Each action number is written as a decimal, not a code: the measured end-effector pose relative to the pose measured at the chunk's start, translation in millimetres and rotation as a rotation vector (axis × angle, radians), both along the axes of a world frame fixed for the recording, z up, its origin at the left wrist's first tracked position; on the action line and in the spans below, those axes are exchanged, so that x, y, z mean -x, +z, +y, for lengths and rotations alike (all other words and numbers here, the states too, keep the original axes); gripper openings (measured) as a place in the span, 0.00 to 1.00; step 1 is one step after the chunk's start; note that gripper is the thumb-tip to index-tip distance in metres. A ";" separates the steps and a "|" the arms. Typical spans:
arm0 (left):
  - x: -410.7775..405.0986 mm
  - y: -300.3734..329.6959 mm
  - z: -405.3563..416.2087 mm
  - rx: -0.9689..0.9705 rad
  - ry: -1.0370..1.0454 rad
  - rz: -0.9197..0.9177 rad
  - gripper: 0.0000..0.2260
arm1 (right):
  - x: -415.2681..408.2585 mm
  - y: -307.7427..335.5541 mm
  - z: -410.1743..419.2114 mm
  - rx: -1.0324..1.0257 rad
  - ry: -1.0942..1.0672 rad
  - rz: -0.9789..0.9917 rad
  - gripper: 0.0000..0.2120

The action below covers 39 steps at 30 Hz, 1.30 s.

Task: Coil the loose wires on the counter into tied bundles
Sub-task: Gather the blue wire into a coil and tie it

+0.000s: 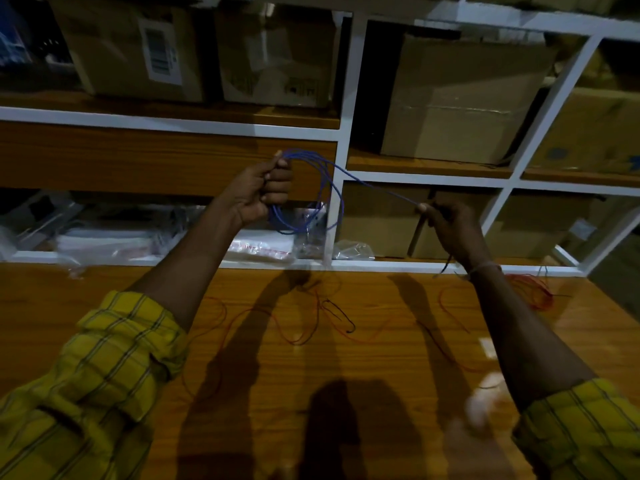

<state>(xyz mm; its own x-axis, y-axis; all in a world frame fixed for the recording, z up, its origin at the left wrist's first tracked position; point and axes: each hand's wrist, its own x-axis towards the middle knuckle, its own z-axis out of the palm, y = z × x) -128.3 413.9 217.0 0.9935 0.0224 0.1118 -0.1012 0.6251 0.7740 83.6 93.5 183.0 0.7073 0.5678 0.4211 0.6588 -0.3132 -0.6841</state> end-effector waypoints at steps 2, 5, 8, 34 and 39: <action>-2.3 -2.6 9.4 0.094 0.001 -0.044 0.16 | -8.5 -4.3 -6.9 -0.004 -0.092 -0.058 0.14; 0.0 -6.8 15.9 0.163 0.067 -0.061 0.16 | -16.7 -11.9 -16.2 0.011 -0.195 -0.096 0.12; -3.1 -5.9 10.2 0.218 0.156 -0.070 0.16 | -21.2 -22.7 -19.3 0.090 -0.272 -0.187 0.09; -49.2 -13.3 -105.1 -0.693 0.282 0.169 0.13 | 77.8 0.6 46.1 -0.429 0.085 0.046 0.08; -44.1 -3.1 -107.2 -0.510 0.108 0.269 0.12 | 75.4 4.4 38.6 -0.450 0.058 -0.054 0.12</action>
<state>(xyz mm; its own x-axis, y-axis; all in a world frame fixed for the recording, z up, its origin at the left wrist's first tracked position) -84.2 306.7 213.8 0.9834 0.1351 -0.1211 0.0983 0.1637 0.9816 8.2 132.1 187.4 0.6500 0.3580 0.6703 0.7050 0.0453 -0.7078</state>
